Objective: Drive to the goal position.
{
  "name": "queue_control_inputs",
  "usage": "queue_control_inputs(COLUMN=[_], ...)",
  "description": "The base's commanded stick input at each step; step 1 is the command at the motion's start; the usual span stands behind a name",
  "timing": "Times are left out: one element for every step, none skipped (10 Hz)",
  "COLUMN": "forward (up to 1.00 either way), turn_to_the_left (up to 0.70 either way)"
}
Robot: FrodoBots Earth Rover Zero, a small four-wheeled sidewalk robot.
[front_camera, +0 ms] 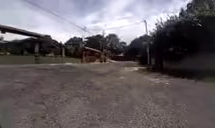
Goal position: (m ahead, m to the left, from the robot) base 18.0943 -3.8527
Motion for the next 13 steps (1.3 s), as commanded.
queue_control_inputs(forward=[0.5, 0.5, 0.5, 0.5, 0.5, 0.5, 0.5, 0.5, 0.5, 0.5, 0.5, 0.5, 0.5], turn_to_the_left=[0.0, 0.0, 0.0, 0.0, 0.0, 0.0, 0.0, 0.0, 0.0, 0.0, 0.0, 0.0, 0.0])
